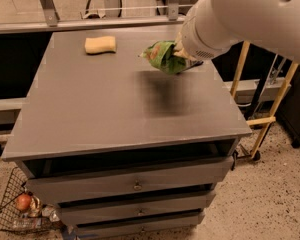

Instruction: Move green rice chip bag near sponge

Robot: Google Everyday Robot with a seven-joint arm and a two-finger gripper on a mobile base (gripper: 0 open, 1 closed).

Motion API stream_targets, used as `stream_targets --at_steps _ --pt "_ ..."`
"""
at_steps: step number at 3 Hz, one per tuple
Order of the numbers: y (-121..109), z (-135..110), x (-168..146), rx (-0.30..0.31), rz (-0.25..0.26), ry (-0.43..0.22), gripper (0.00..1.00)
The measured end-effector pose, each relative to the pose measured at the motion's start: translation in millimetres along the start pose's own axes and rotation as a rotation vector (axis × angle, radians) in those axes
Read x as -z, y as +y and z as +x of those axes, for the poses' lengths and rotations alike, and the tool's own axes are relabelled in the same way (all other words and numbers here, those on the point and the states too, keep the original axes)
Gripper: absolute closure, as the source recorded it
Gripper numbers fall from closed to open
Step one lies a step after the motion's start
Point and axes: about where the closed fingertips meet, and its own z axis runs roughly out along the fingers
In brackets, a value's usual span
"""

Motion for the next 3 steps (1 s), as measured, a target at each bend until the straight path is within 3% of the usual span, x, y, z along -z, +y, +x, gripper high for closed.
stream_targets --at_steps 2,3 --pt "-71 -9 -52 0.008 0.199 -0.016 1.00" --pt "-93 -32 -95 0.029 0.251 -0.030 1.00"
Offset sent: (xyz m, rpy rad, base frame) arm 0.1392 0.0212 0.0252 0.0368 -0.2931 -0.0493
